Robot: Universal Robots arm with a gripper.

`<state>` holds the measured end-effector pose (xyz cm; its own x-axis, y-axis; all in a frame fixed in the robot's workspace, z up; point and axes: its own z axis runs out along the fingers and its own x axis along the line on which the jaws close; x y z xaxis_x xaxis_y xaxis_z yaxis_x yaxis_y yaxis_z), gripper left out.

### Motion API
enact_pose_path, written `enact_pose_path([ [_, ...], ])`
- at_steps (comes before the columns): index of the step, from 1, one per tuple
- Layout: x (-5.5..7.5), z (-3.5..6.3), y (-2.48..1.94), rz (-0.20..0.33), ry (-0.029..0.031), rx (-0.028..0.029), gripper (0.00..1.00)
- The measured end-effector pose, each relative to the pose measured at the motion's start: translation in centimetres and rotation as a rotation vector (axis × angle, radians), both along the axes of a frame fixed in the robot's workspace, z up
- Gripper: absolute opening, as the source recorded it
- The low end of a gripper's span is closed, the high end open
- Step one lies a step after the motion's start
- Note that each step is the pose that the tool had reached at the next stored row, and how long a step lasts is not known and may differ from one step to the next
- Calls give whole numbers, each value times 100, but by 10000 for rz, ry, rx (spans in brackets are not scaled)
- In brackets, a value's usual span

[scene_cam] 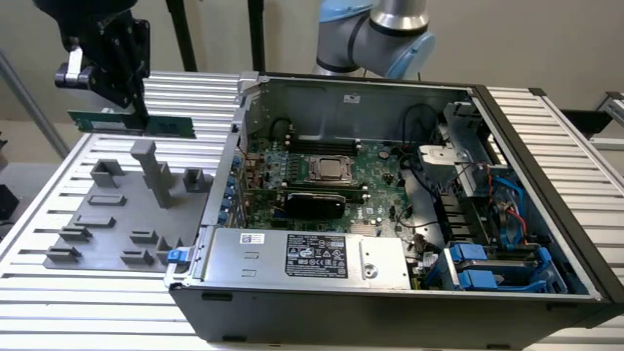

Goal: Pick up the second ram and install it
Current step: 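Insert the second ram into the second slot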

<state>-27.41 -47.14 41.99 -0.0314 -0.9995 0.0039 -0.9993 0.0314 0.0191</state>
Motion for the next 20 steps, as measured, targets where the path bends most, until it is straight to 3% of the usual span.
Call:
enact_pose_path([
  [6,274,60,0,1,14,0,0],
  [20,911,68,0,0,18,0,0],
])
